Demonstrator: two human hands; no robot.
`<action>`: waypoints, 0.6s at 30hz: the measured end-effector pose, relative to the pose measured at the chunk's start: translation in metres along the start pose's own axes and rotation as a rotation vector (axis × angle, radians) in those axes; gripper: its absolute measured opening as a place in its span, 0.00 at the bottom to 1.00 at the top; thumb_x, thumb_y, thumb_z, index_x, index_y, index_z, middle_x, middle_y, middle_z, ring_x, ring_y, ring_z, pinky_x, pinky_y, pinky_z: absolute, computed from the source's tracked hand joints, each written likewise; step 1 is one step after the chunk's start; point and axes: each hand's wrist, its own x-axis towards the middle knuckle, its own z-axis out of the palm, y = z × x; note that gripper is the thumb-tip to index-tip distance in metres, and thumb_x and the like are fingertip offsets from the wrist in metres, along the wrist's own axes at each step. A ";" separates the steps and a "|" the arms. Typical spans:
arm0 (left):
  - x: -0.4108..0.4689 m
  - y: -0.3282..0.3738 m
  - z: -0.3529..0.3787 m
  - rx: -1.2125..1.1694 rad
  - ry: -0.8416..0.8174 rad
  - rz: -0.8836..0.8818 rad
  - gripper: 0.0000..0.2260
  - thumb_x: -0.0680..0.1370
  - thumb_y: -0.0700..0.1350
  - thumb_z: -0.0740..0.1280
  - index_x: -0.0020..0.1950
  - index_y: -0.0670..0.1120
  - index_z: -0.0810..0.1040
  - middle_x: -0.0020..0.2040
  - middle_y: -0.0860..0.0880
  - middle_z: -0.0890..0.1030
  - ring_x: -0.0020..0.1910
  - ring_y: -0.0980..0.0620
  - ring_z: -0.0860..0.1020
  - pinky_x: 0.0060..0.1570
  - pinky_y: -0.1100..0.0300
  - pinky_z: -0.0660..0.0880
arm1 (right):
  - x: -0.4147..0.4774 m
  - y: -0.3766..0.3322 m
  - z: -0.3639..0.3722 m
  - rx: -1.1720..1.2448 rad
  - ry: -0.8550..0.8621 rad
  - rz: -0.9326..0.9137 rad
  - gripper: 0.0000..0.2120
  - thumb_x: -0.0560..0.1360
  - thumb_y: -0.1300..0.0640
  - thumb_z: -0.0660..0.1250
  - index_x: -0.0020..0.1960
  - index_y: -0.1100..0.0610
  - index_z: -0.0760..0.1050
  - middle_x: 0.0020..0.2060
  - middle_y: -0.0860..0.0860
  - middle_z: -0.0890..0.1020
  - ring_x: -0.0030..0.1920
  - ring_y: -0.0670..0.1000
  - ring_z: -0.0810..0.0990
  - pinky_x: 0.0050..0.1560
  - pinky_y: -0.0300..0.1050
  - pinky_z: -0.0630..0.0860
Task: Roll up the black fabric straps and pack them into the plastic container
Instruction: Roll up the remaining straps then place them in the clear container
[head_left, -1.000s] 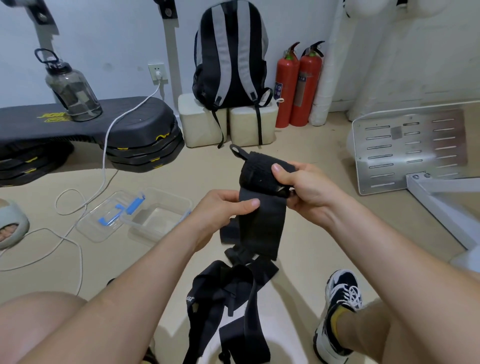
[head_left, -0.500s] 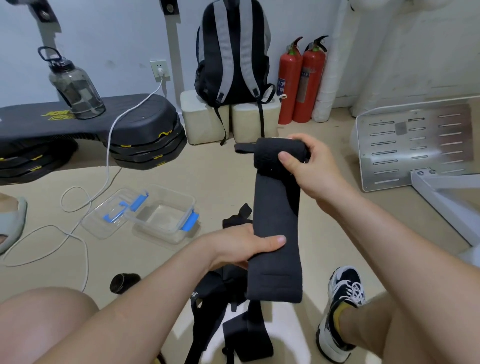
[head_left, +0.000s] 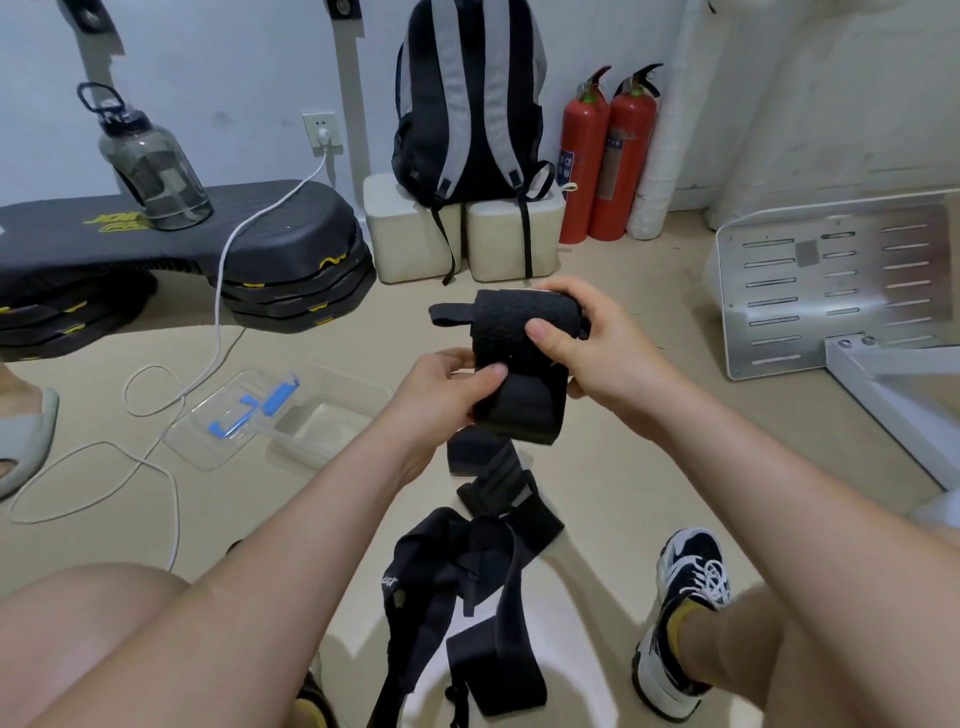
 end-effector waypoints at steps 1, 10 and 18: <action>0.000 -0.001 0.001 -0.012 -0.011 -0.010 0.05 0.81 0.42 0.66 0.54 0.44 0.79 0.47 0.47 0.85 0.45 0.52 0.84 0.42 0.62 0.79 | 0.000 0.000 0.000 0.023 -0.012 0.007 0.11 0.80 0.59 0.66 0.61 0.50 0.73 0.44 0.47 0.76 0.37 0.45 0.74 0.26 0.35 0.69; -0.001 0.002 0.006 -0.267 -0.034 -0.010 0.13 0.80 0.29 0.60 0.61 0.38 0.78 0.56 0.38 0.82 0.55 0.44 0.81 0.56 0.53 0.78 | -0.007 -0.002 0.011 -0.252 0.013 -0.208 0.20 0.74 0.67 0.70 0.55 0.46 0.69 0.46 0.42 0.77 0.49 0.43 0.77 0.51 0.35 0.72; -0.016 0.012 0.012 -0.464 -0.138 -0.028 0.20 0.73 0.51 0.73 0.61 0.43 0.80 0.57 0.42 0.83 0.55 0.46 0.82 0.53 0.52 0.80 | -0.009 0.000 0.013 -0.414 0.042 -0.340 0.20 0.72 0.66 0.69 0.54 0.45 0.68 0.50 0.45 0.77 0.50 0.50 0.77 0.52 0.54 0.75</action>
